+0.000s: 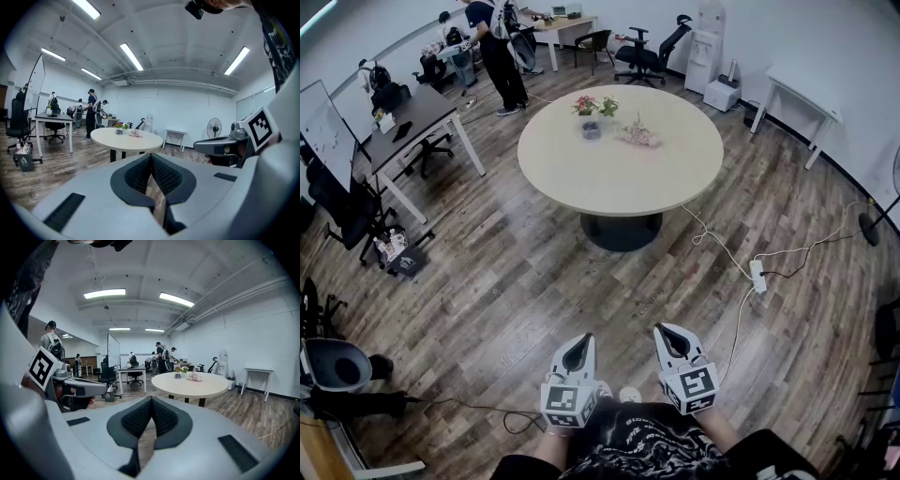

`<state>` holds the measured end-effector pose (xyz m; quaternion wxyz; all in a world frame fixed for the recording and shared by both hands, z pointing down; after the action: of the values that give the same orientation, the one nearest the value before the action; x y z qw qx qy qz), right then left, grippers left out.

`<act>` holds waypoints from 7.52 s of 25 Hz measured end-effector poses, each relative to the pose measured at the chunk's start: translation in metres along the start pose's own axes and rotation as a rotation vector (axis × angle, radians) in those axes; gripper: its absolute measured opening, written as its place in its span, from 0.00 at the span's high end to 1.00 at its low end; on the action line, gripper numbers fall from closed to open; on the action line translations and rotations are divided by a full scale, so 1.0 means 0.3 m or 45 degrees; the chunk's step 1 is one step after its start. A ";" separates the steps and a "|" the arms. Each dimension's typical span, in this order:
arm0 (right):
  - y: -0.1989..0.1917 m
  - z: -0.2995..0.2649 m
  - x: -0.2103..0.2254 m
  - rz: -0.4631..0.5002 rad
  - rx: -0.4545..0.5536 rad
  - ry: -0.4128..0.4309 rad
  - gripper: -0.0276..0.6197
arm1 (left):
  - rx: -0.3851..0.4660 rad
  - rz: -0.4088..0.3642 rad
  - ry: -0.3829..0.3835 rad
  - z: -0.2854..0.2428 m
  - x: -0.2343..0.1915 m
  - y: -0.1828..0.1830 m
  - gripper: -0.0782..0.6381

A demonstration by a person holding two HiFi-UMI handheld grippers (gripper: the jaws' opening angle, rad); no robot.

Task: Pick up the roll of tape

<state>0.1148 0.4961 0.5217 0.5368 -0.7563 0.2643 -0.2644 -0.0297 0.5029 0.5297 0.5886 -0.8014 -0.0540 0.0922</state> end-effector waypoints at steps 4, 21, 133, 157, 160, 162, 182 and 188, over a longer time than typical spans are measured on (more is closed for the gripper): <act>-0.011 -0.001 0.001 0.002 -0.014 0.005 0.95 | -0.010 0.005 0.000 -0.003 0.006 0.004 0.86; -0.032 -0.046 -0.018 -0.093 0.009 0.047 0.50 | -0.080 0.042 -0.142 -0.004 0.031 -0.036 0.50; 0.726 -1.936 1.603 -0.234 -0.063 -0.040 0.63 | -0.126 0.021 -0.133 -2.284 -0.718 0.645 0.54; 0.673 -2.405 2.029 -0.402 -0.369 -0.144 0.63 | -0.210 0.018 -0.015 -2.325 -0.852 0.606 0.54; 0.617 -2.453 2.076 -0.448 -0.411 -0.156 0.63 | -0.226 0.024 0.019 -2.332 -0.885 0.599 0.54; 0.580 -2.482 2.098 -0.461 -0.432 -0.157 0.64 | -0.233 0.042 0.046 -2.338 -0.904 0.591 0.54; 0.451 -2.603 2.186 -0.550 -0.681 -0.163 0.60 | -0.269 0.069 0.081 -2.390 -0.914 0.592 0.54; 0.440 -2.615 2.170 -0.669 -0.645 -0.187 0.77 | -0.284 0.054 0.095 -2.383 -0.926 0.572 0.54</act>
<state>0.0320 -0.5137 0.6943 0.2642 -0.9242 0.0791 -0.2643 -0.1539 -0.2704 0.5969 0.4953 -0.8657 -0.0251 0.0683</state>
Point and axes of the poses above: the fingertips, and each gripper's own axes: z backward along the fingers, x to its right, y out of its top, the point moved 1 cm from there along z, backward along the fingers, and after that the axes turned 15 degrees about y, right-handed, at the moved point
